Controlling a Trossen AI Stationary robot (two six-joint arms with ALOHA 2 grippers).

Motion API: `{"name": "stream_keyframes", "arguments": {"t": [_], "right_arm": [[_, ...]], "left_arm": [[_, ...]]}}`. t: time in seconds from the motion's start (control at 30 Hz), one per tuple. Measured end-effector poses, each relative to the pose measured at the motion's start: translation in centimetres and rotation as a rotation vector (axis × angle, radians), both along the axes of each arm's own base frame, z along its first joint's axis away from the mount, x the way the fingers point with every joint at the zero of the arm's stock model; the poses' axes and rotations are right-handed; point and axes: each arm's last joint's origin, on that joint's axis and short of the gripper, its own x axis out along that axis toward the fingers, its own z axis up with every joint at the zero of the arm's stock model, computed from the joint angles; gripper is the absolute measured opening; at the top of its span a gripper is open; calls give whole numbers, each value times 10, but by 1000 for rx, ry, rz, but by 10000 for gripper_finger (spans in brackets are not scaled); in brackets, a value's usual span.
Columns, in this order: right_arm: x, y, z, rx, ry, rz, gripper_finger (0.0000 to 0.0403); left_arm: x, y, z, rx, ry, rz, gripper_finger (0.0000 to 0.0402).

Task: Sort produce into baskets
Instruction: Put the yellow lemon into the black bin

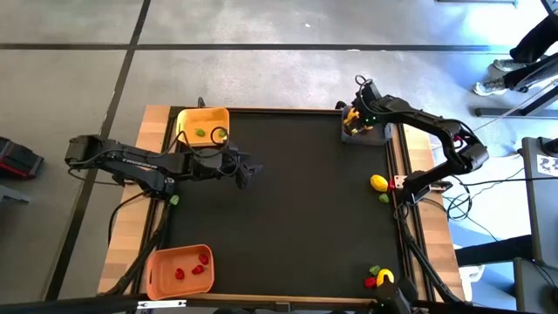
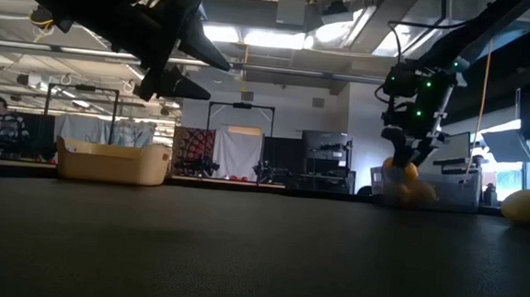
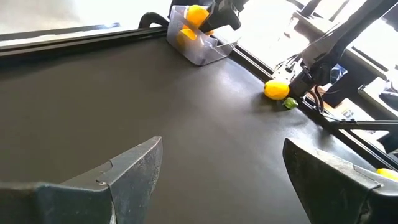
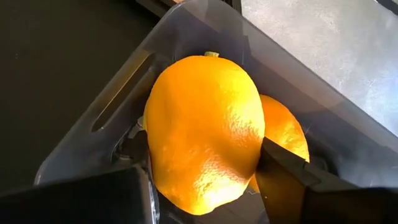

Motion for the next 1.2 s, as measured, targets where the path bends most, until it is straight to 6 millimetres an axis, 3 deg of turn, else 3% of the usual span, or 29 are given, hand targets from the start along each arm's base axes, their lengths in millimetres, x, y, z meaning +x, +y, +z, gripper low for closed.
{"name": "stream_keyframes", "arguments": {"t": [0.47,0.73,0.97,1.2], "right_arm": [[-1,-1,-1,-25,31,-16,252],[-4,5,14,-80,14,20,256],[-2,29,45,-132,-112,90,253],[15,64,65,-166,-202,218,253]], "left_arm": [[0,0,0,2,1,-1,328],[0,0,0,13,6,-5,328],[0,0,0,12,5,-4,328],[1,-1,-1,17,13,-12,328]]}}
